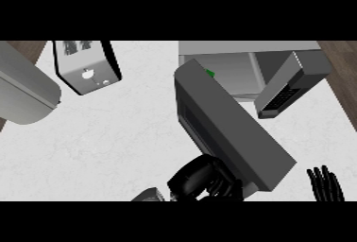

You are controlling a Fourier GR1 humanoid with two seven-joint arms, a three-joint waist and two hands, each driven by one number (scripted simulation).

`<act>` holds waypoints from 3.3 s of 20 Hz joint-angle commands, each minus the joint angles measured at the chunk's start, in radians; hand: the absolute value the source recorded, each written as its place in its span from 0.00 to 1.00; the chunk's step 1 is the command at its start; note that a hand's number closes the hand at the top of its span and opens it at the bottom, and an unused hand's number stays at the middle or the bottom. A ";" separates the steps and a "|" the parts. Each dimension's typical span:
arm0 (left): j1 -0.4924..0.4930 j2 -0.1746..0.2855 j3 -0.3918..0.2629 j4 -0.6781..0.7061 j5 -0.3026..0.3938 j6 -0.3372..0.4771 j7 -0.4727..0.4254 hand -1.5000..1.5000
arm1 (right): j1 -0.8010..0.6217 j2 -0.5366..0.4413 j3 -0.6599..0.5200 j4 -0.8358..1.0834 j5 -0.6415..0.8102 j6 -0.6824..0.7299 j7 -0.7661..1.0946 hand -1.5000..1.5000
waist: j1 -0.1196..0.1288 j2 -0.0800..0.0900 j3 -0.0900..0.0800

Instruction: Pick up the milk, place it into the microwave and close the microwave

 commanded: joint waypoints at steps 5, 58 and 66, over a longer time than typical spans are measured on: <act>-0.140 0.000 -0.172 0.201 0.186 0.219 0.033 1.00 | 0.031 -0.028 0.068 -0.209 -0.078 0.116 0.013 0.00 | -0.059 0.010 0.000; -0.618 0.000 0.135 0.643 0.828 0.488 -0.453 1.00 | 0.097 -0.271 0.098 -0.684 -0.393 0.204 0.306 0.00 | -0.329 0.087 0.000; -0.631 0.000 0.126 0.656 0.856 0.487 -0.485 1.00 | 0.121 -0.282 0.117 -0.705 -0.455 0.236 0.325 0.00 | -0.336 0.093 0.003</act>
